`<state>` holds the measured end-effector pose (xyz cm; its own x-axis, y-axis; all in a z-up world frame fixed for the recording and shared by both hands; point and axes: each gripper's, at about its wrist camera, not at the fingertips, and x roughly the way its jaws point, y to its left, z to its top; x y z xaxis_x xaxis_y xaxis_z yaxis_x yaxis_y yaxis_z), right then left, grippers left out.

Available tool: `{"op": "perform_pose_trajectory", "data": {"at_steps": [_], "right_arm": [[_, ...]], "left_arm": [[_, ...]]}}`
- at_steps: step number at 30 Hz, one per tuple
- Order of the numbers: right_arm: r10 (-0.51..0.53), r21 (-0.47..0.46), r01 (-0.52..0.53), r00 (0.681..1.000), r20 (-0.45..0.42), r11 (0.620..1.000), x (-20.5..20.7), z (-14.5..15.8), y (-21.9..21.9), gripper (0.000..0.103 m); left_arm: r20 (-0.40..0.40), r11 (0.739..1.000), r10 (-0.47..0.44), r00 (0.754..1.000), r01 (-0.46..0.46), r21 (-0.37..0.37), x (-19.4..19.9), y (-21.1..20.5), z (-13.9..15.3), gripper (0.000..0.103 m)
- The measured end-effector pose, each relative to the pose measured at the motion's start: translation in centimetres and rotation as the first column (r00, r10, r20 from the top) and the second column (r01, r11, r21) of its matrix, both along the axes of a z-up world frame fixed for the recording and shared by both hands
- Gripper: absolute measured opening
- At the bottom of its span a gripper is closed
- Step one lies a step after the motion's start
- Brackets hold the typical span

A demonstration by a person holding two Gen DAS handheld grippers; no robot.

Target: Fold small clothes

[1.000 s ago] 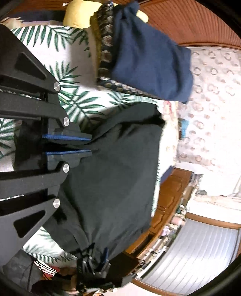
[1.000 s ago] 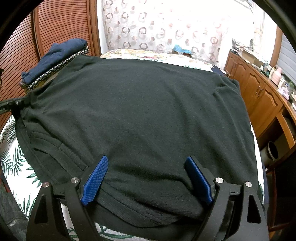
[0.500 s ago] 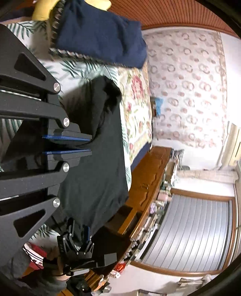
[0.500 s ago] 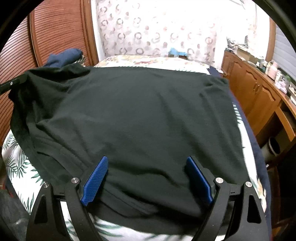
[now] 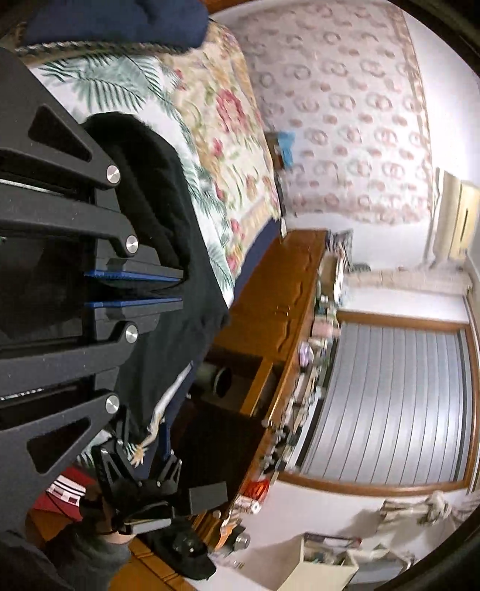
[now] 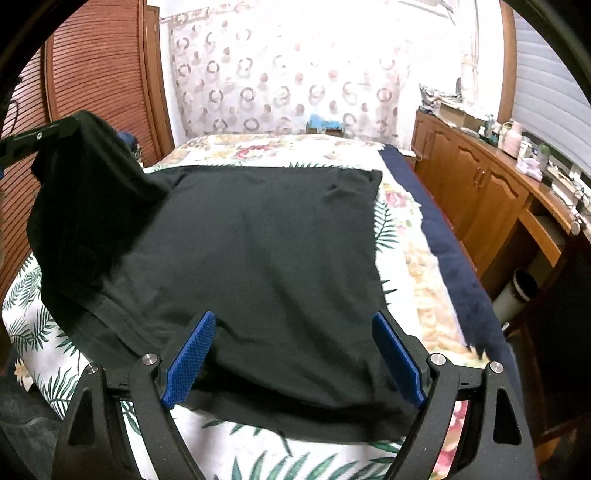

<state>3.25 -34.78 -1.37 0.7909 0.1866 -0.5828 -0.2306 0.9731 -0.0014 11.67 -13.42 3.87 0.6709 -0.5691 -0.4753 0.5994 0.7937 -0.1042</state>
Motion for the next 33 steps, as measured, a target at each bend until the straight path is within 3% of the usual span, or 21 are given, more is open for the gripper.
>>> {"op": "perform_pose_trajectory", "data": {"at_steps": [7,13,15,17,21,25,33], "right_arm": [[-0.013,0.023,0.012,0.999,0.032,1.000,-0.7,-0.4,0.2,0.088],[0.008,0.039,-0.010,0.999,0.044,0.999,-1.0,-0.9,-0.1,0.088],[0.004,0.036,-0.006,0.999,0.041,0.999,-0.9,-1.1,-0.2,0.088],[0.003,0.041,-0.004,0.999,0.036,0.999,-0.8,-1.4,-0.3,0.088],[0.002,0.060,-0.003,1.000,0.027,0.998,-0.3,-1.5,-0.5,0.088],[0.014,0.064,-0.015,1.000,0.021,0.998,0.4,-1.4,-0.6,0.088],[0.067,0.066,-0.069,0.997,0.032,0.995,0.7,-0.7,1.3,0.088]], "left_arm": [[0.020,0.995,-0.101,0.995,0.100,0.020,-0.1,-4.3,1.6,0.009],[-0.022,0.991,-0.104,0.994,0.106,0.082,0.4,-6.3,-0.3,0.010],[-0.046,0.992,-0.095,0.994,0.098,0.076,0.7,-6.1,-1.1,0.016],[-0.073,0.994,-0.091,0.993,0.095,0.059,0.9,-5.8,-1.6,0.036],[-0.071,0.996,-0.037,0.997,0.043,0.078,0.9,-4.5,-2.2,0.044],[-0.068,0.996,0.003,0.998,0.003,0.086,0.8,-2.7,-3.2,0.077],[-0.110,0.989,0.122,0.986,-0.112,0.092,0.2,1.4,-6.0,0.078]]}}
